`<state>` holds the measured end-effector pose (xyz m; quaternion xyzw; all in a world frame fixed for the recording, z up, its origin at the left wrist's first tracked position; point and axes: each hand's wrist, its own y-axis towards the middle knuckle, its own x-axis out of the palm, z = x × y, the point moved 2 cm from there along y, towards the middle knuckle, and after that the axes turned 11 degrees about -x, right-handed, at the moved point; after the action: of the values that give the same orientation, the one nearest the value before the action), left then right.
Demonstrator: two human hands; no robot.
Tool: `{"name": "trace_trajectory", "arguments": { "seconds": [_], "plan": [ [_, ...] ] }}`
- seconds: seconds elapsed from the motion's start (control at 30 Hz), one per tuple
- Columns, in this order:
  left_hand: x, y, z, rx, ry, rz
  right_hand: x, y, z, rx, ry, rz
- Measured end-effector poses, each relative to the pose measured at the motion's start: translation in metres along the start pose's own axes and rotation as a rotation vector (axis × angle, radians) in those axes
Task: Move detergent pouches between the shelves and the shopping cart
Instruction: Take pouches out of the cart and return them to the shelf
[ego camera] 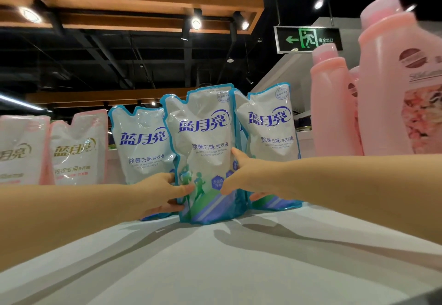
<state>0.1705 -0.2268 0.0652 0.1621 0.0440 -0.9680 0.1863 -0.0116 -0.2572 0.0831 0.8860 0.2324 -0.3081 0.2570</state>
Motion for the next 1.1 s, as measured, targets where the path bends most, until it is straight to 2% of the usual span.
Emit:
{"name": "trace_trajectory", "arguments": {
  "seconds": [0.13, 0.23, 0.37, 0.5, 0.73, 0.93, 1.1],
  "plan": [
    [0.001, -0.005, 0.002, -0.006, 0.048, 0.021, 0.002, 0.001, -0.002, 0.01, 0.022, 0.007],
    [0.003, -0.011, 0.003, -0.036, 0.183, 0.071, 0.002, -0.001, -0.005, 0.008, 0.006, 0.015],
    [0.001, -0.02, 0.007, -0.033, 0.311, 0.168, -0.006, -0.006, -0.013, -0.011, -0.103, -0.005],
    [-0.014, -0.037, 0.016, -0.03, 0.338, 0.277, -0.017, -0.017, -0.022, -0.017, -0.05, 0.075],
    [-0.022, -0.08, 0.024, 0.021, 0.32, 0.335, -0.027, -0.053, -0.035, -0.073, -0.181, 0.07],
    [-0.01, -0.134, 0.029, 0.128, 0.428, 0.371, -0.031, -0.107, -0.055, -0.192, -0.387, 0.039],
    [-0.007, -0.208, 0.047, 0.368, 0.578, 0.428, -0.032, -0.183, -0.088, -0.248, -0.432, 0.072]
  ]
}}
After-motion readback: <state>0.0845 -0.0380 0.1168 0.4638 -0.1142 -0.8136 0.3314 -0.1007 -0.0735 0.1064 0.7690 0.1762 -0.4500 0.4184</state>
